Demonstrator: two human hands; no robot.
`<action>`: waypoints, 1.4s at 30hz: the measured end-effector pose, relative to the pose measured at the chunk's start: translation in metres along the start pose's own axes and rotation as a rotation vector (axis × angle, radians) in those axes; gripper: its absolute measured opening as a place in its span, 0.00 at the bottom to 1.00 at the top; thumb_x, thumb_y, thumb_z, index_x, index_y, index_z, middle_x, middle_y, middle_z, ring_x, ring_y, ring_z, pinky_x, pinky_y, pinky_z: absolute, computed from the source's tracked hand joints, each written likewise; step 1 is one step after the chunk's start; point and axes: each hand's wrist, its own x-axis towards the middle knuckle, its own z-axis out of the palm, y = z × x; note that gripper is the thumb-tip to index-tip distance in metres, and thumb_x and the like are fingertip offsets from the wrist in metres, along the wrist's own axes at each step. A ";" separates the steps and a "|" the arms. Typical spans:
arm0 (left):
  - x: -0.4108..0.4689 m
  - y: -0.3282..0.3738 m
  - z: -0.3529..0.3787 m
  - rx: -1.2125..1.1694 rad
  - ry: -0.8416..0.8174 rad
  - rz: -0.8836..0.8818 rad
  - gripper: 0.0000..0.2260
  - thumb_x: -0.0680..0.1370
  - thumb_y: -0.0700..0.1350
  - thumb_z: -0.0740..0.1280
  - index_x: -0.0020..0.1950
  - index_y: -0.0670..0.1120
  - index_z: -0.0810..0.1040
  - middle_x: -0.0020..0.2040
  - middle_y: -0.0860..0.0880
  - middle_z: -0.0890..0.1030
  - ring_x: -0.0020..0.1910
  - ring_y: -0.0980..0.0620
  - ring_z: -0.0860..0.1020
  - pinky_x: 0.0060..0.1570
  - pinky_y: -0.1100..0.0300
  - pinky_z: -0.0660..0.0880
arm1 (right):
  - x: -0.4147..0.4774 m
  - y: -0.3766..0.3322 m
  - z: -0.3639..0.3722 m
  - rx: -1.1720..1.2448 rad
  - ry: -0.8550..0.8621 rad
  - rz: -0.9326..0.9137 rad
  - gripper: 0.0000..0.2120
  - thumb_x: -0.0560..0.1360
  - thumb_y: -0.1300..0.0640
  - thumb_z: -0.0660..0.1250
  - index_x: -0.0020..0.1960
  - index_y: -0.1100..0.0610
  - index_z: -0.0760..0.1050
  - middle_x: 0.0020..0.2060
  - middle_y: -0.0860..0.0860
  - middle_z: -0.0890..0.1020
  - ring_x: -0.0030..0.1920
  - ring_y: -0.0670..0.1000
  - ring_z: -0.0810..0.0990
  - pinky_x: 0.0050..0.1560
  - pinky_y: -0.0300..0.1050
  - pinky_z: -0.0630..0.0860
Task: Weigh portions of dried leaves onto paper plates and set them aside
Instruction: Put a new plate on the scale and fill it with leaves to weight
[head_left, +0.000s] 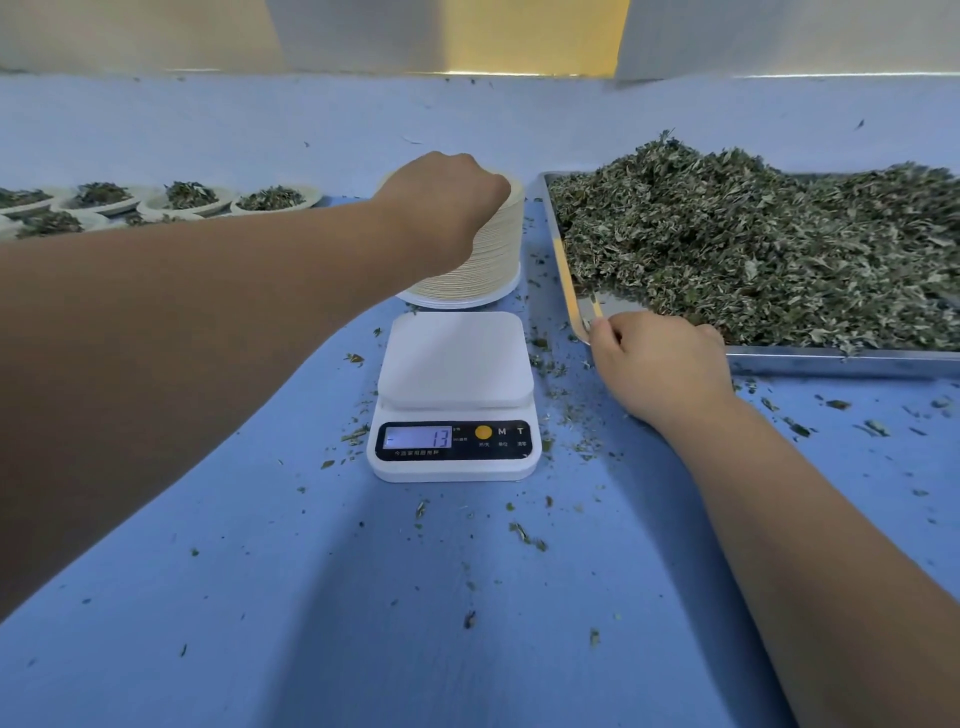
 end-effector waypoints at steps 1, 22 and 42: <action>0.000 0.000 0.000 0.001 0.000 0.005 0.13 0.76 0.32 0.62 0.58 0.41 0.73 0.36 0.45 0.64 0.30 0.47 0.63 0.28 0.57 0.57 | 0.000 0.000 0.000 0.001 -0.001 0.001 0.25 0.84 0.49 0.49 0.34 0.56 0.71 0.26 0.52 0.74 0.29 0.54 0.72 0.59 0.55 0.67; -0.013 0.001 0.005 -0.235 0.314 -0.234 0.15 0.72 0.30 0.60 0.56 0.41 0.76 0.48 0.42 0.75 0.48 0.43 0.69 0.39 0.50 0.65 | 0.002 0.002 0.004 0.006 0.010 -0.003 0.25 0.83 0.49 0.49 0.31 0.55 0.69 0.25 0.51 0.73 0.28 0.54 0.71 0.57 0.55 0.66; -0.144 0.009 0.050 -1.118 0.567 -0.547 0.19 0.70 0.28 0.69 0.39 0.53 0.82 0.47 0.52 0.78 0.48 0.48 0.79 0.46 0.61 0.75 | 0.002 0.005 0.009 -0.001 0.062 -0.001 0.23 0.83 0.47 0.51 0.34 0.56 0.70 0.27 0.52 0.74 0.30 0.51 0.69 0.47 0.51 0.61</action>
